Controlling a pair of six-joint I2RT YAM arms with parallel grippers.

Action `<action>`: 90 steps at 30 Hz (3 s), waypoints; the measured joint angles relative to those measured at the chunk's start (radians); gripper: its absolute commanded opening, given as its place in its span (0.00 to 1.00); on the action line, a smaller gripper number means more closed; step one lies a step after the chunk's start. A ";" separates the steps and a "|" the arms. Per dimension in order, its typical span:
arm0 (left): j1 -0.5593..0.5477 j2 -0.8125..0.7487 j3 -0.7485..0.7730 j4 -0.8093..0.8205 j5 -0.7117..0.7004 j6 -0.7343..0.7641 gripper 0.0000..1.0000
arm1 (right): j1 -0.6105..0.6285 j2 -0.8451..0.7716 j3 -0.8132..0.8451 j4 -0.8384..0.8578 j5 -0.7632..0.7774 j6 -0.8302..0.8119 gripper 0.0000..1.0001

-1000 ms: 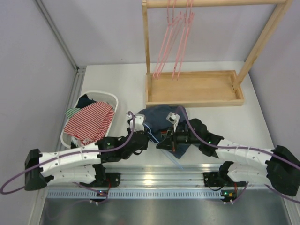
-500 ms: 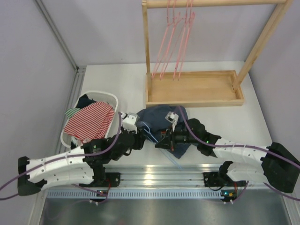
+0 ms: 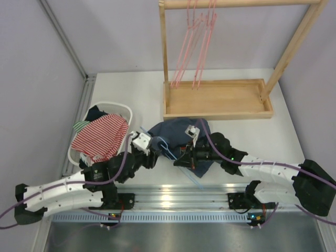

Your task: Place the tank top on the hanger

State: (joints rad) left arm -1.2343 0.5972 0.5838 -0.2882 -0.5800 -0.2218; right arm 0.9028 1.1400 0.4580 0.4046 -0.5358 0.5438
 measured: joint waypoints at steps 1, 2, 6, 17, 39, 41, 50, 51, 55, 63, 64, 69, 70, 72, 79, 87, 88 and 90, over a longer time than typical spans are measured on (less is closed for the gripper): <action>0.000 0.010 0.000 0.001 0.028 0.008 0.55 | -0.001 0.000 0.000 0.000 -0.002 0.000 0.00; 0.000 0.019 0.000 0.005 0.067 0.014 0.55 | -0.002 0.000 0.000 0.001 -0.003 0.000 0.00; 0.000 0.034 -0.025 0.052 0.171 0.011 0.58 | -0.002 0.000 0.000 0.013 -0.007 0.003 0.00; -0.002 0.060 -0.147 0.359 0.121 -0.022 0.66 | -0.002 0.000 0.000 0.029 -0.008 0.011 0.00; -0.003 0.205 -0.193 0.657 0.034 0.019 0.07 | -0.003 0.002 0.001 0.025 -0.004 0.019 0.00; -0.005 0.204 -0.194 0.650 0.019 0.049 0.00 | -0.003 0.002 0.003 0.031 0.002 0.030 0.00; -0.005 0.208 -0.193 0.640 -0.051 0.052 0.00 | -0.002 -0.006 0.051 -0.077 0.109 0.022 0.49; -0.005 0.209 -0.192 0.640 -0.067 0.050 0.00 | -0.002 -0.015 0.061 -0.109 0.141 0.014 0.53; -0.005 0.225 -0.184 0.639 -0.128 0.050 0.00 | -0.002 -0.089 0.105 -0.294 0.301 0.007 0.62; -0.005 0.262 -0.167 0.647 -0.253 0.048 0.00 | -0.002 -0.263 0.215 -0.705 0.682 0.113 0.54; -0.005 0.267 -0.166 0.647 -0.266 0.046 0.00 | -0.002 -0.281 0.220 -0.754 0.724 0.129 0.51; -0.005 0.296 -0.160 0.654 -0.326 0.031 0.00 | -0.008 -0.294 0.225 -0.935 0.855 0.204 0.34; -0.005 0.301 -0.159 0.655 -0.336 0.028 0.00 | -0.011 -0.281 0.225 -0.955 0.867 0.214 0.33; -0.005 0.311 -0.158 0.658 -0.355 0.021 0.00 | -0.017 -0.243 0.232 -0.981 0.884 0.227 0.32; -0.005 0.328 -0.157 0.678 -0.388 0.008 0.00 | -0.055 -0.041 0.317 -0.999 0.919 0.222 0.28; -0.005 0.328 -0.157 0.693 -0.406 0.007 0.00 | -0.063 0.070 0.401 -0.999 0.968 0.209 0.31; -0.005 0.328 -0.157 0.694 -0.406 0.007 0.00 | -0.066 0.082 0.402 -0.996 0.974 0.208 0.31; -0.005 0.328 -0.157 0.694 -0.406 0.007 0.00 | -0.072 0.109 0.402 -0.997 0.980 0.204 0.31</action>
State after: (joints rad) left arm -1.2388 0.9253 0.4267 0.4061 -0.9863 -0.2146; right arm 0.8310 1.2491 0.8604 -0.5926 0.4446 0.7483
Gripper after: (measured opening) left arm 0.123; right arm 0.307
